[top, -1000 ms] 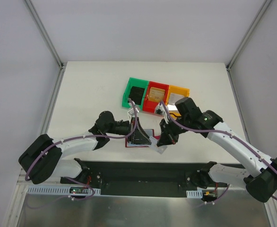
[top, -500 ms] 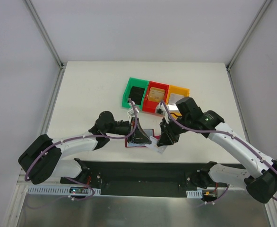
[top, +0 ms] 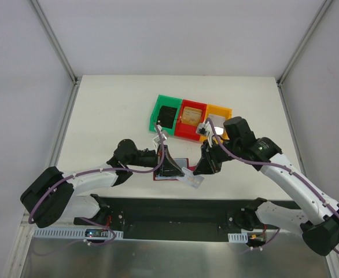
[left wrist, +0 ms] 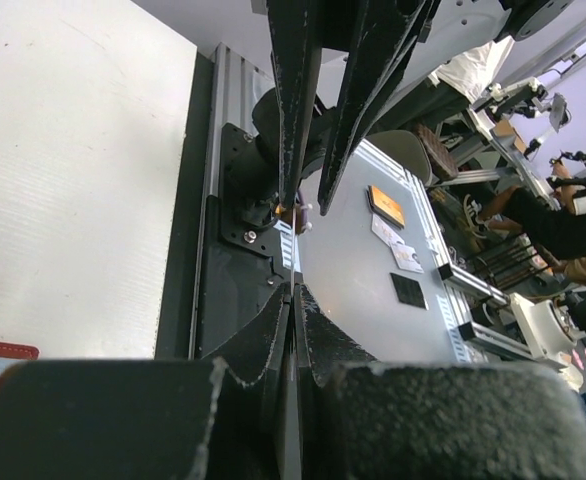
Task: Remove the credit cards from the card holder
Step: Remove the credit card from the card holder, then place the credit card in the storage box.
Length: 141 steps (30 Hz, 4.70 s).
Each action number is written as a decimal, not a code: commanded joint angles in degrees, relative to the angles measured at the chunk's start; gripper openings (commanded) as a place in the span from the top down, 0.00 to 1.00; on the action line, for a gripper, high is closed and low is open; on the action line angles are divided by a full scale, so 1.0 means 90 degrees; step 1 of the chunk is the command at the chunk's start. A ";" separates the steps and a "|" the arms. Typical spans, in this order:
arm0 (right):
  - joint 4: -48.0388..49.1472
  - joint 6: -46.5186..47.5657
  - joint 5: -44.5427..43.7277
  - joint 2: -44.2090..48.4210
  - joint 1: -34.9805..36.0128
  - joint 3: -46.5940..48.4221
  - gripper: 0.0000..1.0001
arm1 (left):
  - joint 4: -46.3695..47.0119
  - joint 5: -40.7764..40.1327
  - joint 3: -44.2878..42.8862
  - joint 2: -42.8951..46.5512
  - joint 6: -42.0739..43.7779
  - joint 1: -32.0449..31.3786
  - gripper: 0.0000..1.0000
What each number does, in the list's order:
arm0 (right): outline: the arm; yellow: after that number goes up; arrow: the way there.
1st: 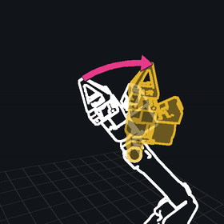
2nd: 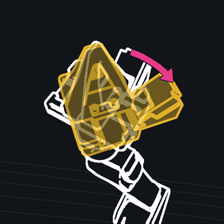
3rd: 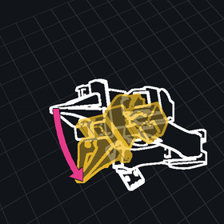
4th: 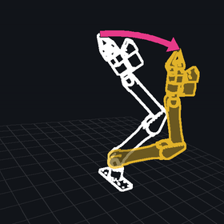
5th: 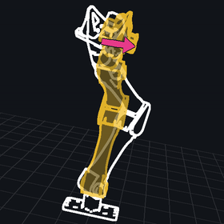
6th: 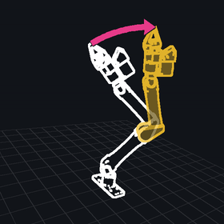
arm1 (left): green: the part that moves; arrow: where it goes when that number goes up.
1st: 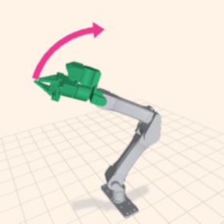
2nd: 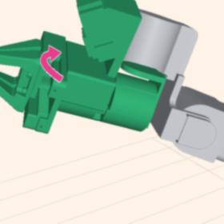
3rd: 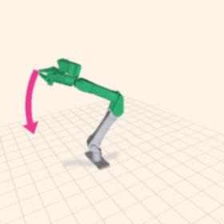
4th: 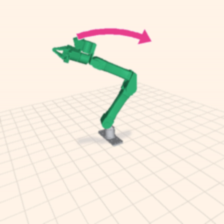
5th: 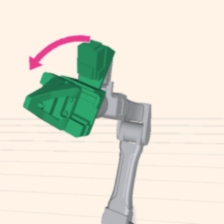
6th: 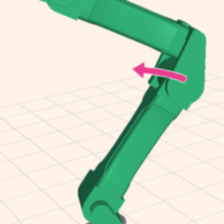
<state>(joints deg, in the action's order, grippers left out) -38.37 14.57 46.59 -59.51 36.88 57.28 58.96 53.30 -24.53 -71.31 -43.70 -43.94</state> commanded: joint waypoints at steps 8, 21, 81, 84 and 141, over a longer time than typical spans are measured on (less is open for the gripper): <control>0.0259 -0.0134 0.0312 0.0088 -0.0036 -0.0114 0.76 | 0.0734 -0.0111 0.0001 0.0218 0.0032 -0.0049 1.00; 0.0259 -0.0124 0.0322 0.0088 -0.0065 -0.0095 0.99 | 0.0676 -0.0209 0.0031 0.0199 0.0042 -0.0049 1.00; 0.0826 0.5666 -0.1466 -0.4023 -0.2975 0.1820 1.00 | -0.2801 -0.3568 0.1418 0.2914 -0.0037 0.0381 0.67; 0.0826 0.5813 -0.1378 -0.4111 -0.2985 0.1761 1.00 | -0.2811 -0.3598 0.1417 0.2874 -0.0027 0.0381 0.67; 0.0640 0.5530 -0.2207 -0.5302 -0.2790 0.2200 0.99 | -0.2820 -0.3686 0.1466 0.2562 0.0110 0.0381 0.69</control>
<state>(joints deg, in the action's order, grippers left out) -32.38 65.14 29.06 -105.67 11.35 75.24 32.95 20.47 -10.96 -48.23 -44.03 -40.77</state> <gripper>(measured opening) 0.008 0.309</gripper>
